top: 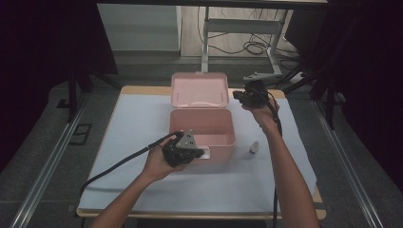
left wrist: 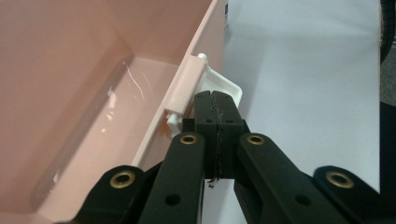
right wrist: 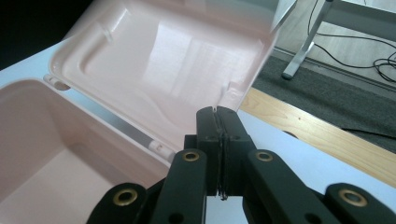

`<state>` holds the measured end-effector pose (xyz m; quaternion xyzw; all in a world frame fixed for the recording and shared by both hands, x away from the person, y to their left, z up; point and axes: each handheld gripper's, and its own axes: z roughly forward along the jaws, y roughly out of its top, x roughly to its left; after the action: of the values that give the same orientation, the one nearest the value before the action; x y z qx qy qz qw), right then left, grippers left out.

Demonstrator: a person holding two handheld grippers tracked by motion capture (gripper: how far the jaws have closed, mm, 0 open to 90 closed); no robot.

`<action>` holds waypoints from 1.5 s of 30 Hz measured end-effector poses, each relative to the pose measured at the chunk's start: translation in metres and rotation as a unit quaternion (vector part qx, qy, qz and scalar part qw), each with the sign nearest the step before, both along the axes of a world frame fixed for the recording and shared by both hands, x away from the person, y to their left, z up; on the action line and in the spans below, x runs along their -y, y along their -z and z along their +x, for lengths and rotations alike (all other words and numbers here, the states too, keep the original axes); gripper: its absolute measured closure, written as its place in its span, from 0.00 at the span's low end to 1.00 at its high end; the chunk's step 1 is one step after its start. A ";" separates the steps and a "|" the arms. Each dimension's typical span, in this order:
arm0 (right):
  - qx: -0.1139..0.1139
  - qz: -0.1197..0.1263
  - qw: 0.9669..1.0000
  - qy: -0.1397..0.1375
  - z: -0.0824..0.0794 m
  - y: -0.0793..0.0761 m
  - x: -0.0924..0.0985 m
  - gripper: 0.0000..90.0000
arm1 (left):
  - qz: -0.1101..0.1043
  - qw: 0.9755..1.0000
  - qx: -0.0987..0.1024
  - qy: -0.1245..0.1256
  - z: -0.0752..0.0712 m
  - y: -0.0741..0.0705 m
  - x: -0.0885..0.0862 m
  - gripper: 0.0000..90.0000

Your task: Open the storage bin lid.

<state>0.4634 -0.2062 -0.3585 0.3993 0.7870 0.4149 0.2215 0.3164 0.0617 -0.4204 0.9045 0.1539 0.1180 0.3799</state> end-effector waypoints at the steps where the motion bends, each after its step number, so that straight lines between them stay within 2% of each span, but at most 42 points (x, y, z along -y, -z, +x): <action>1: 0.000 0.000 1.000 0.000 -0.001 0.000 0.001 0.98 | 0.001 1.000 -0.003 0.002 0.001 0.000 0.000 1.00; 11: -0.001 -0.007 1.000 -0.003 -0.010 0.001 0.009 0.97 | 0.002 1.000 -0.003 0.003 0.001 0.000 0.000 1.00; 23: -0.006 -0.020 0.999 -0.028 -0.032 0.004 0.015 0.93 | 0.001 1.000 -0.005 0.000 0.000 0.000 0.000 1.00; 32: -0.031 -0.027 0.998 -0.047 -0.044 0.013 0.024 0.84 | -0.009 1.000 -0.014 -0.001 0.001 0.001 -0.002 1.00; 45: -0.062 -0.050 0.996 -0.046 -0.055 0.021 0.045 0.70 | -0.013 1.000 -0.015 -0.003 0.000 0.001 -0.002 1.00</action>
<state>0.4081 -0.2508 -0.3799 0.3759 0.8366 0.3590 0.1731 0.3168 0.0634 -0.4217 0.9008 0.1641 0.1034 0.3885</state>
